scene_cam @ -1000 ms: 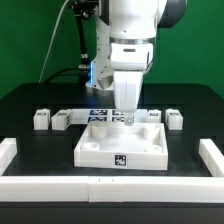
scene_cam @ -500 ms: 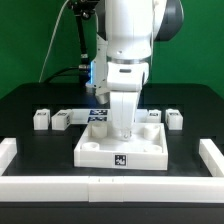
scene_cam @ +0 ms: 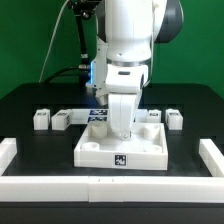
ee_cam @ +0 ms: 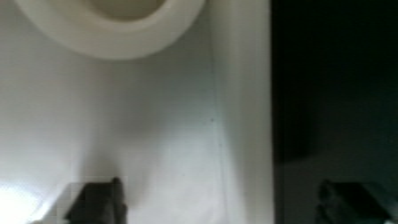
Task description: Assemble one leg
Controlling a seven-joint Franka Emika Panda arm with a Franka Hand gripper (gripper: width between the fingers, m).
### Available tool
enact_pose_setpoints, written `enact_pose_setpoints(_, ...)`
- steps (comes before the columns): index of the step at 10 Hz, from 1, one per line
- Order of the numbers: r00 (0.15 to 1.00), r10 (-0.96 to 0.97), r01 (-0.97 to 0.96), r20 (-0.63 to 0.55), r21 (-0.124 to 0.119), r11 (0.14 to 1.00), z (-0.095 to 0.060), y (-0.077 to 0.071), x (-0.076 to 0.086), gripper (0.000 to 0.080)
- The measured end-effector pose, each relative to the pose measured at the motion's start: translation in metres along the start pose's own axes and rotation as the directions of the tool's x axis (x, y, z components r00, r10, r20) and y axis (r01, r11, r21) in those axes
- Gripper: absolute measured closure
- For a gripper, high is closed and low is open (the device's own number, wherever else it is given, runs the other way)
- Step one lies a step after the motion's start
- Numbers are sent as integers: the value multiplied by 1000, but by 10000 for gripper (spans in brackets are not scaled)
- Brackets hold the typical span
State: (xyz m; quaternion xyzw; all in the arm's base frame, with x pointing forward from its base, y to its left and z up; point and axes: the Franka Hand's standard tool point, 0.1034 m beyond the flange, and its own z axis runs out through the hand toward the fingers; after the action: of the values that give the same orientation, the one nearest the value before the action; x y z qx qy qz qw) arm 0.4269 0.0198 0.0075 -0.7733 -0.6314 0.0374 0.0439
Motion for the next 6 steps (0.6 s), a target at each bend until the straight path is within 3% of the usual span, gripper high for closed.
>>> enact_pose_setpoints(3, 1000, 0, 0, 0, 2, 1000, 1, -1, 0, 723)
enact_pose_setpoints(6, 1000, 1, -1, -3, -9, 1000, -1, 2, 1, 730)
